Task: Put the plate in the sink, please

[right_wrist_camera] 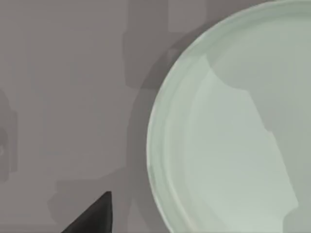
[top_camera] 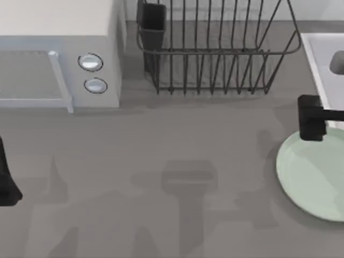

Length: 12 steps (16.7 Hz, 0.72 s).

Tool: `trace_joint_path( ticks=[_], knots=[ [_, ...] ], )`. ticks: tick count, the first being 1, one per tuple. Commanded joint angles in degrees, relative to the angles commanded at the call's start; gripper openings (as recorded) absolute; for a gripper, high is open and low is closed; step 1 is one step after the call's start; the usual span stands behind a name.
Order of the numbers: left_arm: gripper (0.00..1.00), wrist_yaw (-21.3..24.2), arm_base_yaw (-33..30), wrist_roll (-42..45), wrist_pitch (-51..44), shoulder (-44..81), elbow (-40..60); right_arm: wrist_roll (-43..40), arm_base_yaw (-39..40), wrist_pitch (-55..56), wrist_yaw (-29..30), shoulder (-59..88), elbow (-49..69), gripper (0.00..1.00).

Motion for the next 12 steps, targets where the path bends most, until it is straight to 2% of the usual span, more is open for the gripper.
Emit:
trace_joint_path(
  ticks=[6,12],
  knots=[
    [1.00,0.0,0.0,0.0,0.0,0.0,0.0,5.1,4.9,-13.3,0.0,23.8,16.9,1.00],
    [1.00,0.0,0.0,0.0,0.0,0.0,0.0,6.1,5.8,-15.9,0.0,27.9,20.1,1.00]
  ],
)
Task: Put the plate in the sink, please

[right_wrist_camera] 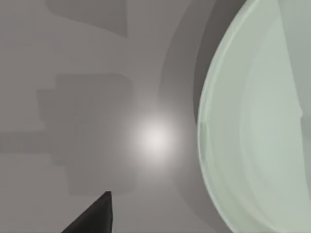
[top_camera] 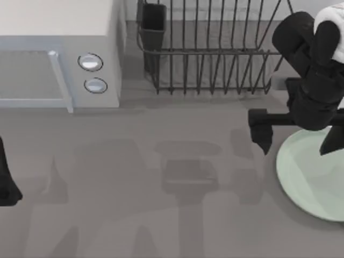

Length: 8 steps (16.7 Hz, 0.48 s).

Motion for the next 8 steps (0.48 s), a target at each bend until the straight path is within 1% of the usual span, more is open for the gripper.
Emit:
trace_joint_path(
  ticks=[4,8],
  knots=[
    [1.00,0.0,0.0,0.0,0.0,0.0,0.0,0.0,-0.3,1.1,0.0,0.3,-0.9,1.00],
    [1.00,0.0,0.0,0.0,0.0,0.0,0.0,0.1,-0.1,9.5,0.0,3.8,-5.5,1.00]
  ],
)
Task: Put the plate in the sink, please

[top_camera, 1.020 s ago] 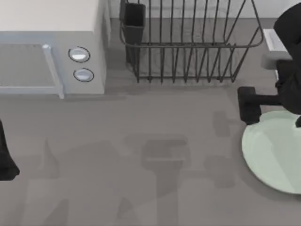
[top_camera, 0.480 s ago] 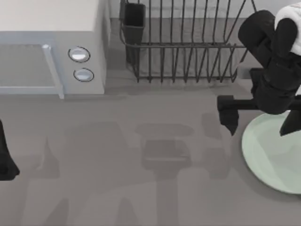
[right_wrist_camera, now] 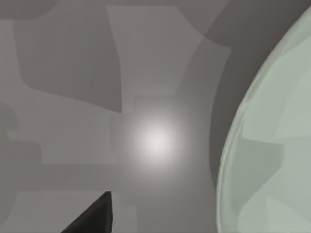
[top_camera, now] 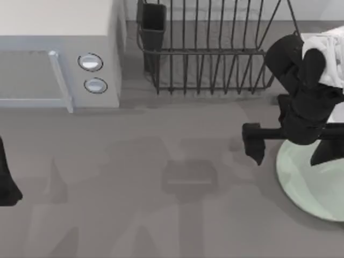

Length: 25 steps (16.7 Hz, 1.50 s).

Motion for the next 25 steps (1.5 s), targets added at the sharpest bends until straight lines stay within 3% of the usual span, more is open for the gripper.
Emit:
trace_joint_path(
  ticks=[5,10,23,25],
  knots=[
    [1.00,0.0,0.0,0.0,0.0,0.0,0.0,0.2,0.2,11.4,0.0,5.0,-6.4,1.00],
    [1.00,0.0,0.0,0.0,0.0,0.0,0.0,0.2,0.3,12.1,0.0,5.4,-7.0,1.00],
    [1.00,0.0,0.0,0.0,0.0,0.0,0.0,0.2,0.3,12.1,0.0,5.4,-7.0,0.02],
    [1.00,0.0,0.0,0.0,0.0,0.0,0.0,0.2,0.3,12.1,0.0,5.4,-7.0,0.00]
  ],
)
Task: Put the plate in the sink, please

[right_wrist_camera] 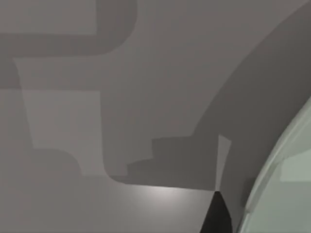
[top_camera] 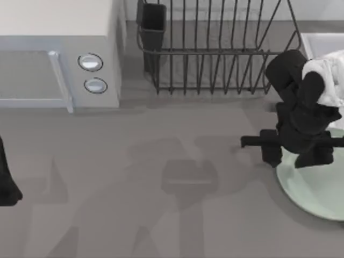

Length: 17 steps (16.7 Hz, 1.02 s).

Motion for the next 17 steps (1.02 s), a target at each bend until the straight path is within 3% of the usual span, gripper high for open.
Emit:
trace_joint_path(
  ticks=[10,13,17],
  knots=[
    [1.00,0.0,0.0,0.0,0.0,0.0,0.0,-0.1,-0.7,-1.9,0.5,-3.9,3.4,0.00],
    [1.00,0.0,0.0,0.0,0.0,0.0,0.0,0.0,-0.6,-9.3,0.5,-3.0,10.9,0.00],
    [1.00,0.0,0.0,0.0,0.0,0.0,0.0,-0.1,-0.6,-27.2,0.5,-2.4,28.7,0.00]
  ],
)
